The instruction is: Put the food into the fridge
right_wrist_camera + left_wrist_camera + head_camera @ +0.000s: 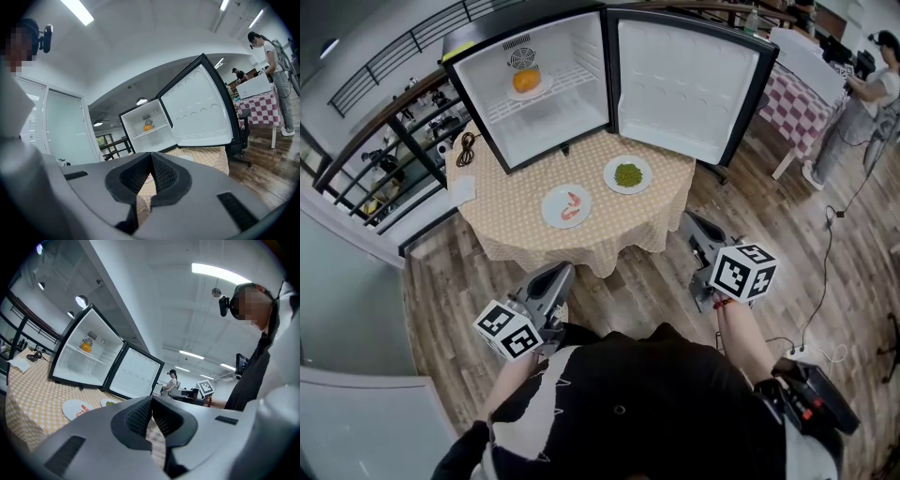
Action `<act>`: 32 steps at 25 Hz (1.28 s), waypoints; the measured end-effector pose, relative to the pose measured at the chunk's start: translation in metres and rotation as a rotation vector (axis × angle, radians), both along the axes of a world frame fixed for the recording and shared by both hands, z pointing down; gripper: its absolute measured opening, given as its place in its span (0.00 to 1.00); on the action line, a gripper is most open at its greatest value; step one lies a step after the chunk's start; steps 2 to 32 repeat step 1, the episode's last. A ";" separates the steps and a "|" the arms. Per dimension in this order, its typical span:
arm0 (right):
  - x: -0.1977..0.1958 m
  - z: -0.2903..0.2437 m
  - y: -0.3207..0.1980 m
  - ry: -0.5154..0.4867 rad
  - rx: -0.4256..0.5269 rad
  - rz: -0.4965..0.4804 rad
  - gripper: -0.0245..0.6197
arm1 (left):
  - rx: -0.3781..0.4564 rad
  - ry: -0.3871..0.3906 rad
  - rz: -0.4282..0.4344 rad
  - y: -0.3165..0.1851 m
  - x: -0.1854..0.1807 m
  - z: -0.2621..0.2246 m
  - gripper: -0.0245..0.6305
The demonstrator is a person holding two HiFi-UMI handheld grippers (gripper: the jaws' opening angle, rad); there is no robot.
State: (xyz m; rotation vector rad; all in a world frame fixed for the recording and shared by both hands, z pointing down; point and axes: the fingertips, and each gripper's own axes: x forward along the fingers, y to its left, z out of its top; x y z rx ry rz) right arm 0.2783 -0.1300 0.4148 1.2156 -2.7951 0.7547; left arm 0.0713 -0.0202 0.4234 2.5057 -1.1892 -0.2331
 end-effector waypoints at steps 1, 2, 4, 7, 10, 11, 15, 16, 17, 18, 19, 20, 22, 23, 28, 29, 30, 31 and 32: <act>0.001 0.000 0.001 0.001 0.002 0.001 0.06 | 0.001 0.000 0.000 0.001 0.001 0.000 0.06; 0.001 0.000 0.001 0.001 0.002 0.001 0.06 | 0.001 0.000 0.000 0.001 0.001 0.000 0.06; 0.001 0.000 0.001 0.001 0.002 0.001 0.06 | 0.001 0.000 0.000 0.001 0.001 0.000 0.06; 0.001 0.000 0.001 0.001 0.002 0.001 0.06 | 0.001 0.000 0.000 0.001 0.001 0.000 0.06; 0.001 0.000 0.001 0.001 0.002 0.001 0.06 | 0.001 0.000 0.000 0.001 0.001 0.000 0.06; 0.001 0.000 0.001 0.001 0.002 0.001 0.06 | 0.001 0.000 0.000 0.001 0.001 0.000 0.06; 0.001 0.000 0.001 0.001 0.002 0.001 0.06 | 0.001 0.000 0.000 0.001 0.001 0.000 0.06; 0.001 0.000 0.001 0.001 0.002 0.001 0.06 | 0.001 0.000 0.000 0.001 0.001 0.000 0.06; 0.001 0.000 0.001 0.001 0.002 0.001 0.06 | 0.001 0.000 0.000 0.001 0.001 0.000 0.06; 0.001 0.000 0.001 0.001 0.002 0.001 0.06 | 0.001 0.000 0.000 0.001 0.001 0.000 0.06; 0.001 0.000 0.001 0.001 0.002 0.001 0.06 | 0.001 0.000 0.000 0.001 0.001 0.000 0.06; 0.001 0.000 0.001 0.001 0.002 0.001 0.06 | 0.001 0.000 0.000 0.001 0.001 0.000 0.06; 0.001 0.000 0.001 0.001 0.002 0.001 0.06 | 0.001 0.000 0.000 0.001 0.001 0.000 0.06; 0.001 0.000 0.001 0.001 0.002 0.001 0.06 | 0.001 0.000 0.000 0.001 0.001 0.000 0.06; 0.001 0.000 0.001 0.001 0.002 0.001 0.06 | 0.001 0.000 0.000 0.001 0.001 0.000 0.06; 0.001 0.000 0.001 0.001 0.002 0.001 0.06 | 0.001 0.000 0.000 0.001 0.001 0.000 0.06; 0.001 0.000 0.001 0.001 0.002 0.001 0.06 | 0.001 0.000 0.000 0.001 0.001 0.000 0.06; 0.001 0.000 0.001 0.001 0.002 0.001 0.06 | 0.001 0.000 0.000 0.001 0.001 0.000 0.06; 0.001 0.000 0.001 0.001 0.002 0.001 0.06 | 0.001 0.000 0.000 0.001 0.001 0.000 0.06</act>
